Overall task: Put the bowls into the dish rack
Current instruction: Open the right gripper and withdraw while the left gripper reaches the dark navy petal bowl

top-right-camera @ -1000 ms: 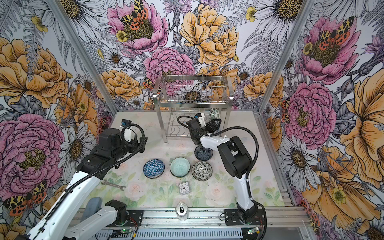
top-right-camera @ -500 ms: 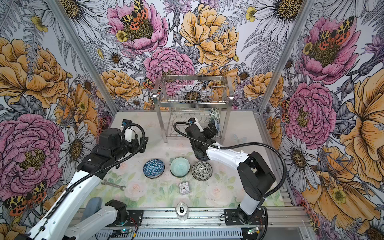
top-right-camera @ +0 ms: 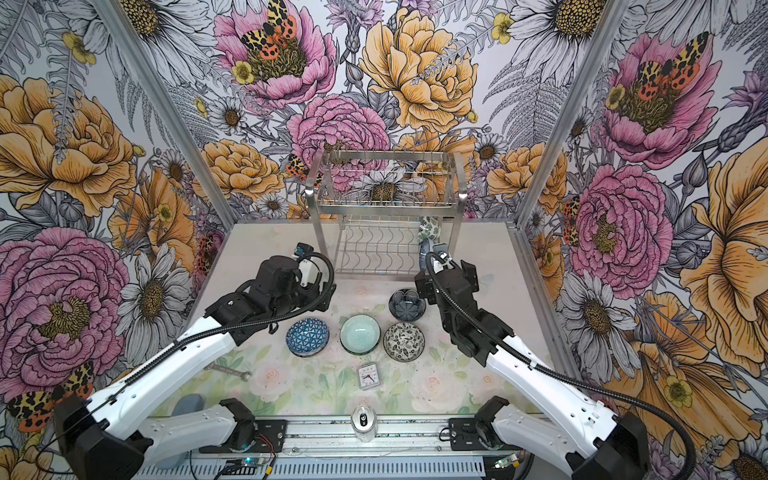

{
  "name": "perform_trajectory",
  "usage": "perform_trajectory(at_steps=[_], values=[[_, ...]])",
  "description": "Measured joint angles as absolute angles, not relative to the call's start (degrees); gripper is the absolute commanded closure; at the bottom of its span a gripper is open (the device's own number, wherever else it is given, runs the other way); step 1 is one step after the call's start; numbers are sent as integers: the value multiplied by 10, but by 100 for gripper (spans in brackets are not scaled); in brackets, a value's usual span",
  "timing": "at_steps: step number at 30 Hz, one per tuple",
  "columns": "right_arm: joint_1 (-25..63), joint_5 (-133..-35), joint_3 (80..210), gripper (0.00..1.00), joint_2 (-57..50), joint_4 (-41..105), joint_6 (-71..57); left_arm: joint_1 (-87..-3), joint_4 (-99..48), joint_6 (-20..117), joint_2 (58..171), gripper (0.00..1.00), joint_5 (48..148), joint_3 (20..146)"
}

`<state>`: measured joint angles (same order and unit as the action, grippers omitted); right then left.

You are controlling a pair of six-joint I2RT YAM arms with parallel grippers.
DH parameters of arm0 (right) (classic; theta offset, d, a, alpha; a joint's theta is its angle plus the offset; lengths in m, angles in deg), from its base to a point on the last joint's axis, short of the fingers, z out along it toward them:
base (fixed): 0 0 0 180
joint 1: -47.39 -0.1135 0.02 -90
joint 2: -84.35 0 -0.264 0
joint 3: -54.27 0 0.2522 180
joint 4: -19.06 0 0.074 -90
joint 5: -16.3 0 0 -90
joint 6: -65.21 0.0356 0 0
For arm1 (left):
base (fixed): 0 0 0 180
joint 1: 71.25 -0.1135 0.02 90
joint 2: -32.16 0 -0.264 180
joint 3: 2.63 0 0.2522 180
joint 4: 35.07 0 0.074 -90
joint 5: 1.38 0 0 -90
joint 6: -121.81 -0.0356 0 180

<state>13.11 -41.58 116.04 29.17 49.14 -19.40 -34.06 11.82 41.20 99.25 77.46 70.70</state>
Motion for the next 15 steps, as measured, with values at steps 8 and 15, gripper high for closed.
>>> perform_trajectory(at_steps=[8, 15], values=[[164, -452, 1143, 0, 322, 548, -170, -286, 49, 456, 1170, 1, 788, 759], [167, -471, 1138, 0, 325, 564, -168, -273, 20, 480, 1305, 5, 833, 843]])
